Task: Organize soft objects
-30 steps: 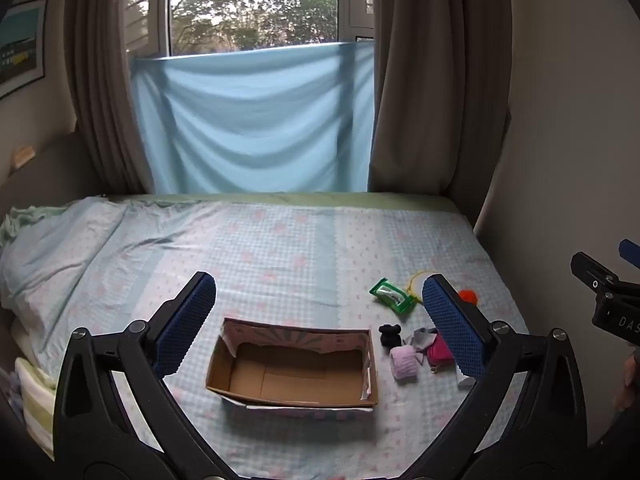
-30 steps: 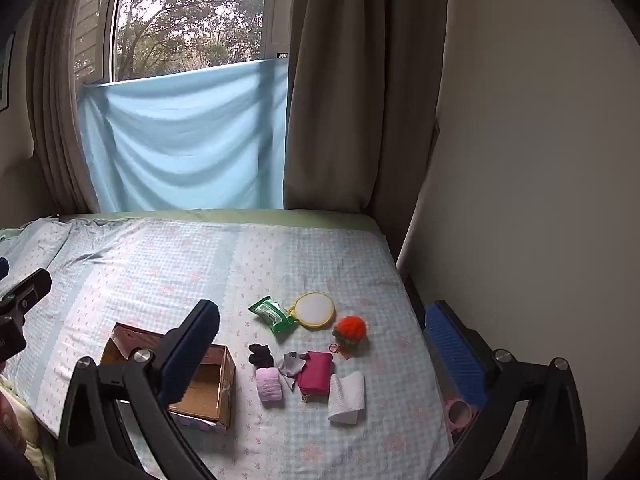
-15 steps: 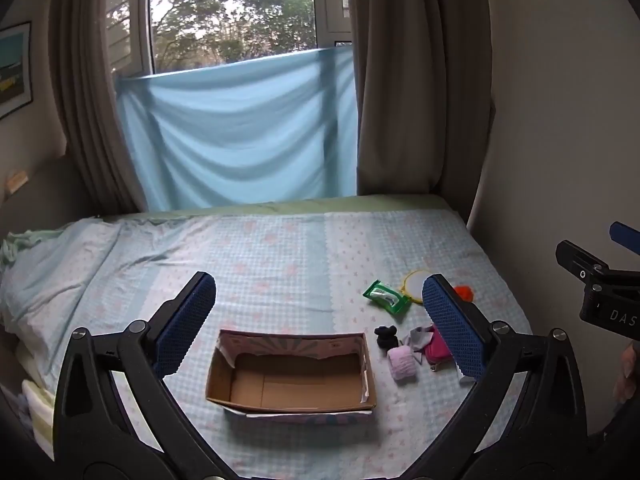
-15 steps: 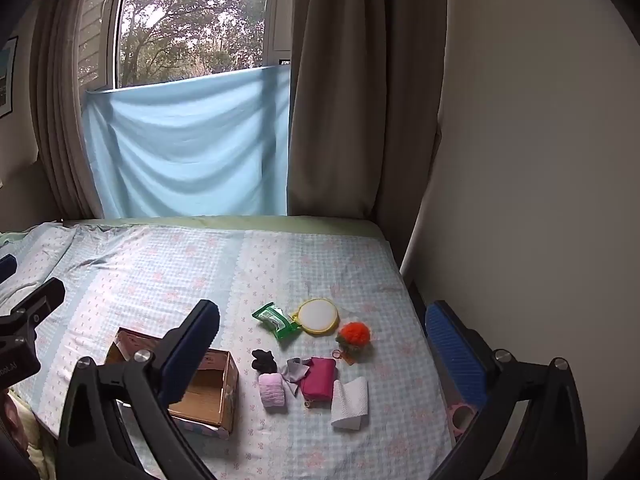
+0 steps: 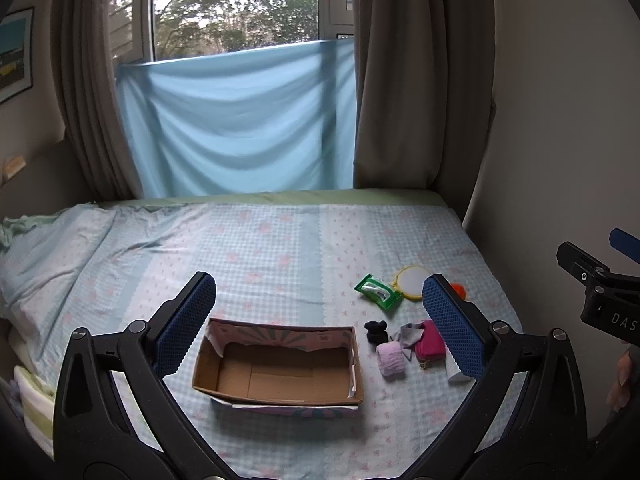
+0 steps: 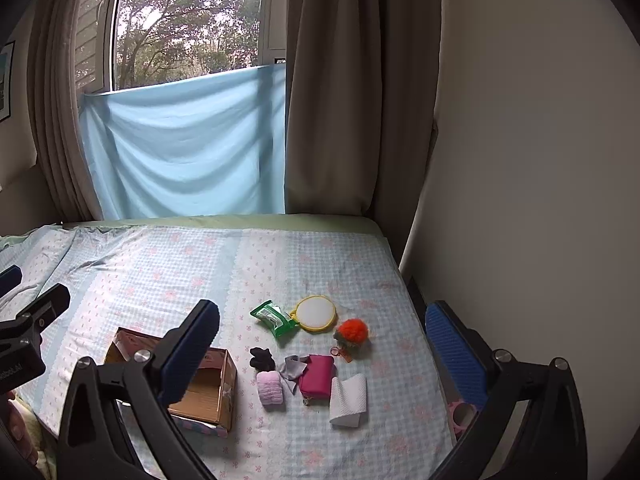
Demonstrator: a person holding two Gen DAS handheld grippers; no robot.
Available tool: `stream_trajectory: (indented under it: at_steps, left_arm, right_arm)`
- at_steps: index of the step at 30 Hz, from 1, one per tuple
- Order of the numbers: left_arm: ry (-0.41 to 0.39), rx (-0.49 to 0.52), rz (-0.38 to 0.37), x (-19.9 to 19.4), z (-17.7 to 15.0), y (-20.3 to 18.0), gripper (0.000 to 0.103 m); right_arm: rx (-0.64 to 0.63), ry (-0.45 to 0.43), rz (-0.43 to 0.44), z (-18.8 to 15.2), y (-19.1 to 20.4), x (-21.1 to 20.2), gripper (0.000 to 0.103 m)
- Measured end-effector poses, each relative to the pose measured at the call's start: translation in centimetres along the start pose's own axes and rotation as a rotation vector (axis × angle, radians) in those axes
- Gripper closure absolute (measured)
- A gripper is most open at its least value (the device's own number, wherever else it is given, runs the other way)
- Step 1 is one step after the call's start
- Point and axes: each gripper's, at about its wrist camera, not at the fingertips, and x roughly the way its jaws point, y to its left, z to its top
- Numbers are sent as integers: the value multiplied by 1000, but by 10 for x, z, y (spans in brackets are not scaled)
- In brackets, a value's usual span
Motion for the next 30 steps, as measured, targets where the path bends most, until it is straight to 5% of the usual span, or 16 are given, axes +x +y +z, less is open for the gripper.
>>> stream_trajectory:
  at_steps: [30]
  left_arm:
    - [-5, -67, -10, 0, 2, 4, 0]
  right_arm:
    - [-11, 2, -7, 3, -4, 3, 0]
